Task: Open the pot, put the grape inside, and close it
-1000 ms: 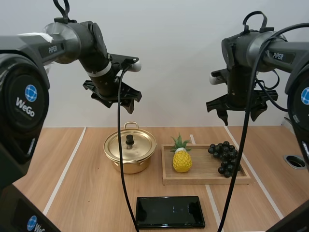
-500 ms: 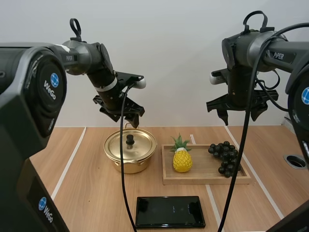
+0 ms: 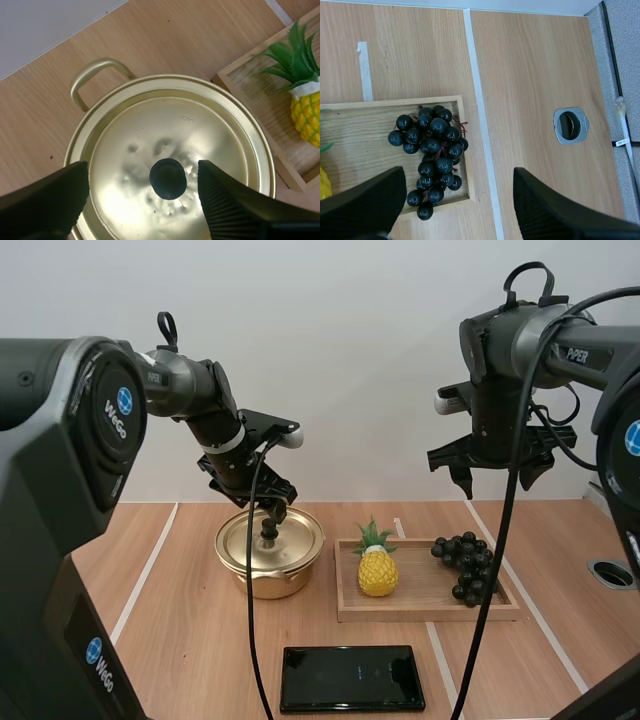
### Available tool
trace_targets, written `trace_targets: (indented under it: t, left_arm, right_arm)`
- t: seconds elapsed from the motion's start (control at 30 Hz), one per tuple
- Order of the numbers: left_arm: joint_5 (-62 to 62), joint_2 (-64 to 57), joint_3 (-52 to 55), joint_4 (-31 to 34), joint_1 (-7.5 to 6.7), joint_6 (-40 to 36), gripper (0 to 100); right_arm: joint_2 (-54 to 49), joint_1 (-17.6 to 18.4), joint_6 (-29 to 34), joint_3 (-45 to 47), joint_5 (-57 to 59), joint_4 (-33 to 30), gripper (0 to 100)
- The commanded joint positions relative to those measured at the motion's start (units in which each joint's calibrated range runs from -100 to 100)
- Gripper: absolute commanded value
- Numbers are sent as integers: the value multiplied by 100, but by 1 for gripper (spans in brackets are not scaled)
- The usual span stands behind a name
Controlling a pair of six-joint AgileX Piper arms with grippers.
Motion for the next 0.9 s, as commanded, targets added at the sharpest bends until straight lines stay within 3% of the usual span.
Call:
trace_targets:
  t: [0.0, 0.87]
  left_arm:
    - [62, 4, 53, -131, -20, 168, 100]
    - [560, 99, 53, -538, -20, 891, 100]
  right_arm:
    - [-48, -24, -1, 20, 25, -68, 100]
    - [-48, -24, -1, 20, 25, -68, 100]
